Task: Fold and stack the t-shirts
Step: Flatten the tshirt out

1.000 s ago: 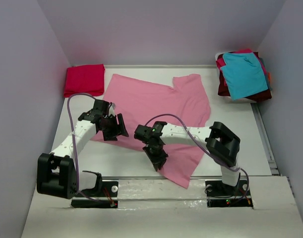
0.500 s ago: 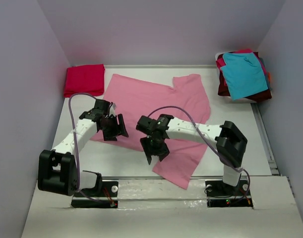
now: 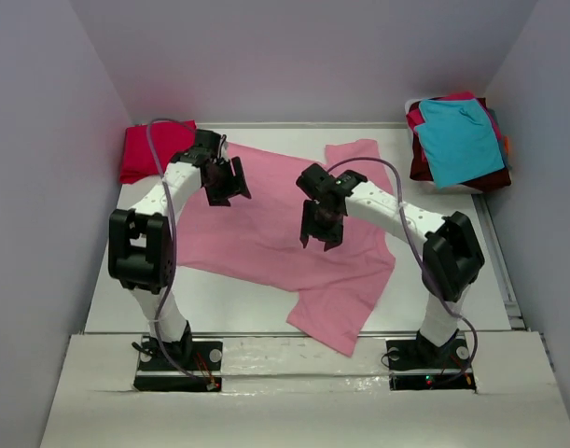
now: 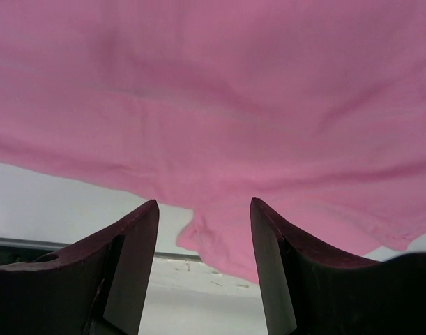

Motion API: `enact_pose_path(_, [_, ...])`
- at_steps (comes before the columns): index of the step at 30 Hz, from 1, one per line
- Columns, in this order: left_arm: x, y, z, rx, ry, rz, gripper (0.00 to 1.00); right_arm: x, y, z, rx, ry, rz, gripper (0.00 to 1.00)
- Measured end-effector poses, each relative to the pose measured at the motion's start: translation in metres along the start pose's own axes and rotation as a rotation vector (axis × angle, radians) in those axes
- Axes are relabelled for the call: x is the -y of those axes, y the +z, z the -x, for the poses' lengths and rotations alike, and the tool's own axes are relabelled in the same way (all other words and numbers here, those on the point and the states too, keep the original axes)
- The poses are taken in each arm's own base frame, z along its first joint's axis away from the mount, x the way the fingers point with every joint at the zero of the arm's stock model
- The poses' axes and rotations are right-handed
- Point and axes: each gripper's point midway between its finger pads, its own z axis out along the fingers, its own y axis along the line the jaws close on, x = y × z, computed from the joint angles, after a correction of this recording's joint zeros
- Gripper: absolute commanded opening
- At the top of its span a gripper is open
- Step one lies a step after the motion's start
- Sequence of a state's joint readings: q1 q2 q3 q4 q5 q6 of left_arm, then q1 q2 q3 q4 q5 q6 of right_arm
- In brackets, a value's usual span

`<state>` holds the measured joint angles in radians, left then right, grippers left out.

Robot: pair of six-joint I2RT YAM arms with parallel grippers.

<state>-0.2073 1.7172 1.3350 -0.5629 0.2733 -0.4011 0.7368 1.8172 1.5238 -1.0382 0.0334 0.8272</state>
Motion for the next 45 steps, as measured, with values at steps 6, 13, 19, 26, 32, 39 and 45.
enact_pose_path(6, [0.008, 0.039, 0.055, 0.048, 0.003, 0.029, 0.74, 0.017, 0.018, 0.033, 0.025, 0.101, -0.013, 0.60])
enact_pose_path(13, [0.003, 0.072, 0.084, 0.037, -0.014, 0.080, 0.73, 0.076, 0.034, 0.092, 0.064, 0.310, -0.040, 0.59])
enact_pose_path(19, [0.007, 0.075, 0.130, 0.096, -0.021, 0.108, 0.73, 0.092, 0.054, 0.124, 0.066, 0.377, -0.060, 0.59])
enact_pose_path(26, [-0.005, 0.072, 0.163, 0.169, -0.041, 0.142, 0.73, 0.085, 0.067, 0.148, 0.076, 0.390, -0.050, 0.58])
enact_pose_path(32, [-0.022, 0.091, 0.171, 0.169, -0.040, 0.167, 0.73, 0.106, 0.057, 0.190, 0.140, 0.469, -0.032, 0.58])
enact_pose_path(39, [-0.025, 0.104, 0.175, 0.182, 0.004, 0.158, 0.73, 0.129, 0.050, 0.220, 0.207, 0.519, -0.053, 0.58])
enact_pose_path(45, [-0.026, 0.115, 0.178, 0.184, 0.021, 0.137, 0.73, 0.136, 0.056, 0.216, 0.205, 0.504, -0.102, 0.58])
